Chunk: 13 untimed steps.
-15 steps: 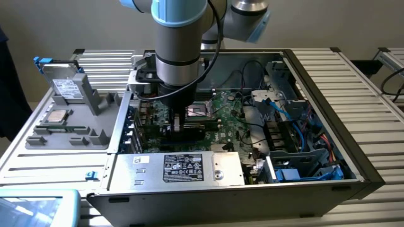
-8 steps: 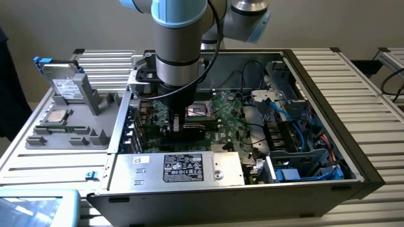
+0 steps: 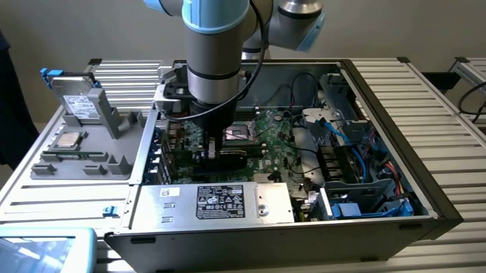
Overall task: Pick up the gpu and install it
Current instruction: 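Insert the gpu into the slot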
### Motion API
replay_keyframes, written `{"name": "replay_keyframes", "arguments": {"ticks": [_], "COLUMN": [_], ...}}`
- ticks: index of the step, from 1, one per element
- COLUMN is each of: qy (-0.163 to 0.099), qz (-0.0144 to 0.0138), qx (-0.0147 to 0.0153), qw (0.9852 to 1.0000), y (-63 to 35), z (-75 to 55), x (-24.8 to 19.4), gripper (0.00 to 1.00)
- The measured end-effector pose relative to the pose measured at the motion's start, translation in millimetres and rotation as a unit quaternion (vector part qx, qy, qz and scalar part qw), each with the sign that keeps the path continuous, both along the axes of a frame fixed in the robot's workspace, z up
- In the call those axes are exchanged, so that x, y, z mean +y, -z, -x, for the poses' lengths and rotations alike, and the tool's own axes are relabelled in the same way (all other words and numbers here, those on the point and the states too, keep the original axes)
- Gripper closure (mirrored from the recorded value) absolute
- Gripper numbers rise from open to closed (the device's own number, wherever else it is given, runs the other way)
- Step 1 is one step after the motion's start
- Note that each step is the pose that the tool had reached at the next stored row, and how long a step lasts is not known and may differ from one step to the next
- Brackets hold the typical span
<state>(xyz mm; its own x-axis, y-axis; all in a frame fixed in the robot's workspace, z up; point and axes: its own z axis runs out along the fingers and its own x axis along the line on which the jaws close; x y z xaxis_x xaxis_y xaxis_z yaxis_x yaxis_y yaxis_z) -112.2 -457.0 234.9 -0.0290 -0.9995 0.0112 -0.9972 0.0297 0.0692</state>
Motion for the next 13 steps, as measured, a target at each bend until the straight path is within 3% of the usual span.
{"name": "replay_keyframes", "arguments": {"ticks": [13], "qy": [0.000], "qz": [-0.0001], "qx": [0.0008], "qw": [1.0000], "y": [1.5], "z": [1.3], "x": [-0.2], "gripper": [0.71]}}
